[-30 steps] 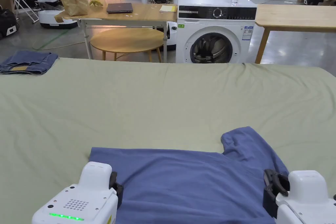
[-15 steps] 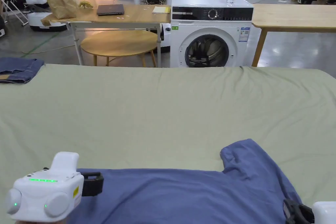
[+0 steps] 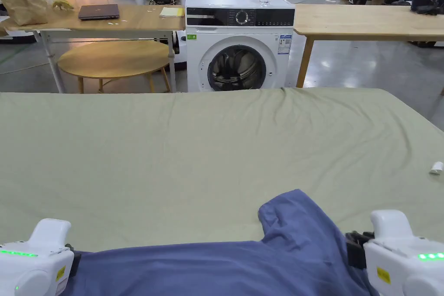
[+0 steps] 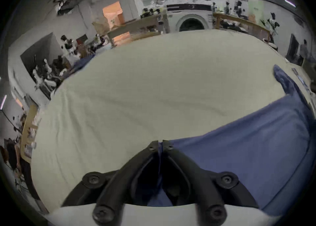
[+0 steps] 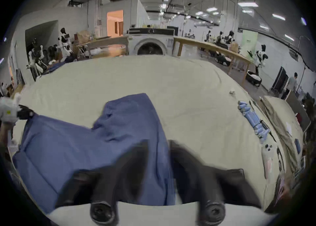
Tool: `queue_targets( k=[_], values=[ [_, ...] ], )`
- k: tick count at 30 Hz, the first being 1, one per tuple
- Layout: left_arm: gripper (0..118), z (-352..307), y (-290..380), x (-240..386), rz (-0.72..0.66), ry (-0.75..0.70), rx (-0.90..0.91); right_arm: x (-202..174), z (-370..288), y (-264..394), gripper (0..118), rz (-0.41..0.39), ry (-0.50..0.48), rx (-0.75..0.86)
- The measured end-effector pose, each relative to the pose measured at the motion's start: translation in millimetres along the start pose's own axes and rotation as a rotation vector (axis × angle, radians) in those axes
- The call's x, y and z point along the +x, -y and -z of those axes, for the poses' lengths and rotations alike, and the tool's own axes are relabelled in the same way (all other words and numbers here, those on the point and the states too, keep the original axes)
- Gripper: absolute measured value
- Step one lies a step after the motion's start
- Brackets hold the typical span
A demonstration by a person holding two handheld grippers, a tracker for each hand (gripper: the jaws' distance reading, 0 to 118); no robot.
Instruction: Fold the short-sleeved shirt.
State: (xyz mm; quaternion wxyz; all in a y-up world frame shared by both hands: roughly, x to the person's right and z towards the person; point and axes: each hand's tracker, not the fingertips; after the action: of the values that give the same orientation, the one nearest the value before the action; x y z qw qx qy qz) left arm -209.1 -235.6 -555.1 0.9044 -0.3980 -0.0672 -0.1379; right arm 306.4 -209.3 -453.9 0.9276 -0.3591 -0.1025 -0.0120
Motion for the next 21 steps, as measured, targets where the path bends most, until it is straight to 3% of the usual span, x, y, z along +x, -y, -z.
queue_targets(
  k=[1, 3, 7, 8, 9, 10, 11, 12, 13, 16, 21],
  values=[
    [0, -7, -2, 0, -0.012, 0.006, 0.006, 3, 18, -7, 62, 0.012, -0.015, -0.051],
    [0, -15, -2, 0, -0.016, 0.000, 0.021, 5, 50, -15, 113, 0.028, -0.027, -0.119],
    [0, -16, -3, -3, -0.027, -0.006, 0.025, 7, 98, -9, 115, 0.009, 0.042, -0.214],
    [0, -16, -3, -3, -0.031, -0.007, 0.022, 6, 102, -5, 111, 0.011, 0.019, -0.261],
    [0, -14, -3, -4, -0.039, -0.004, 0.017, 4, 105, -1, 87, 0.024, -0.010, -0.298],
    [0, -14, -2, -4, -0.042, -0.004, 0.016, 1, 96, 1, 84, 0.017, 0.007, -0.244],
    [0, -15, -2, -3, -0.042, -0.006, 0.015, -1, 86, -2, 72, -0.002, 0.005, -0.195],
    [0, -17, -1, -3, -0.043, -0.007, 0.016, -4, 79, -3, 25, -0.010, -0.025, -0.195],
    [0, -16, -2, -4, -0.048, -0.004, 0.018, -8, 73, -3, 0, -0.022, -0.063, -0.183],
    [0, -29, -3, -4, -0.053, -0.005, 0.035, -16, 42, -12, 0, -0.067, -0.054, -0.150],
    [0, -96, 1, -17, -0.071, 0.009, 0.149, -14, -54, -27, 0, -0.117, -0.078, 0.059]
  ],
)
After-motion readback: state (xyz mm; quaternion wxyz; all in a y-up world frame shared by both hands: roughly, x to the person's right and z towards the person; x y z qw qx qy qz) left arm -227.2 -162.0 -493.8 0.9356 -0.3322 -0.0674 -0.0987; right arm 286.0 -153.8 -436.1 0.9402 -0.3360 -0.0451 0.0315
